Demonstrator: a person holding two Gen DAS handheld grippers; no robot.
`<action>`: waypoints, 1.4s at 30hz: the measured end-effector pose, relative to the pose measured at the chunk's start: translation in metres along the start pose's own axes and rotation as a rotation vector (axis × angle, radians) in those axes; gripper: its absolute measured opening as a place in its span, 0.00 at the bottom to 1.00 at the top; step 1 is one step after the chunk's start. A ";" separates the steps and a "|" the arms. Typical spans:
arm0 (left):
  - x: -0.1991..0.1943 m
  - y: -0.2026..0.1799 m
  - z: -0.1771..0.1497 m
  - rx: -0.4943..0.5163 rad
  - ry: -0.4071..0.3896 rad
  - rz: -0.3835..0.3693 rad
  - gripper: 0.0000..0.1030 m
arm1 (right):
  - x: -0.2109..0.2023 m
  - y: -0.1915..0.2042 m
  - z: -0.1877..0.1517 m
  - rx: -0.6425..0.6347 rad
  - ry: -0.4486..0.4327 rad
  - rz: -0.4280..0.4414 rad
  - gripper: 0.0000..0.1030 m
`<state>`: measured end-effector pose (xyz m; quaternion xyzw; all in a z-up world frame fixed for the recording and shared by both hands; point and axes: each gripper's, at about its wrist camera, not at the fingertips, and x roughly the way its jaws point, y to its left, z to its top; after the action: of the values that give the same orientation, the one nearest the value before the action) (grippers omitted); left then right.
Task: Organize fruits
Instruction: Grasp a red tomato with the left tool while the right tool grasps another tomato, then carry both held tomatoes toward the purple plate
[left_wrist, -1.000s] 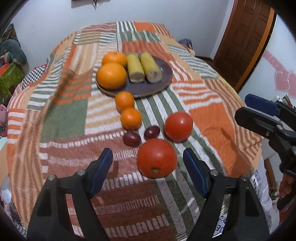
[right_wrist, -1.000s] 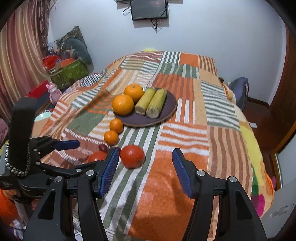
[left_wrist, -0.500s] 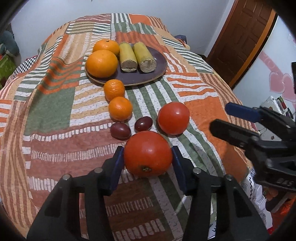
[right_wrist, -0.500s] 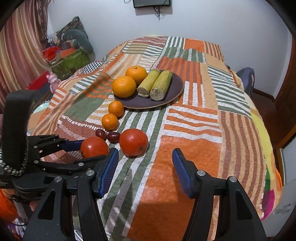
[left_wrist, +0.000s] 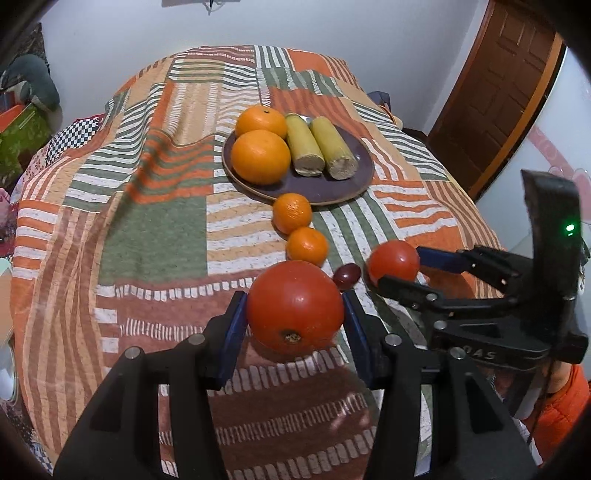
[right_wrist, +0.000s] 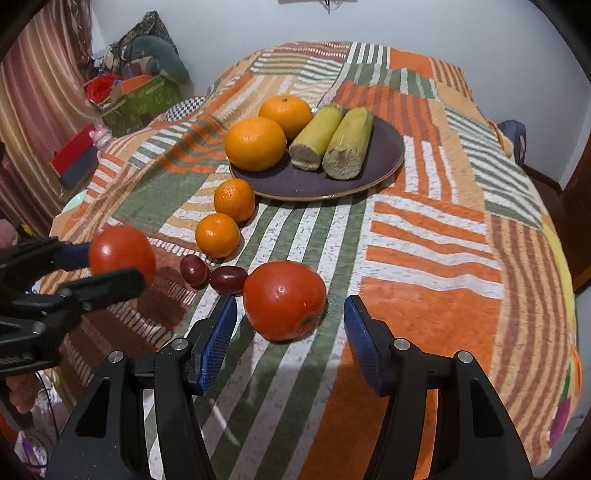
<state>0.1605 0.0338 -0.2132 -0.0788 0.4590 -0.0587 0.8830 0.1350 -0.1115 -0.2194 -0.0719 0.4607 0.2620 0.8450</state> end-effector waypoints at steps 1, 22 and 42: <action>0.001 0.001 0.000 -0.002 0.000 0.001 0.49 | 0.003 0.000 0.000 0.002 0.007 0.004 0.55; 0.008 -0.010 0.044 0.018 -0.044 -0.024 0.49 | -0.011 -0.012 0.020 -0.005 -0.056 0.020 0.43; 0.067 -0.024 0.108 0.063 -0.032 -0.019 0.49 | -0.004 -0.052 0.073 0.011 -0.144 -0.039 0.43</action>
<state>0.2867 0.0076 -0.2015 -0.0562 0.4421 -0.0805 0.8916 0.2141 -0.1309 -0.1812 -0.0572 0.3984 0.2477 0.8813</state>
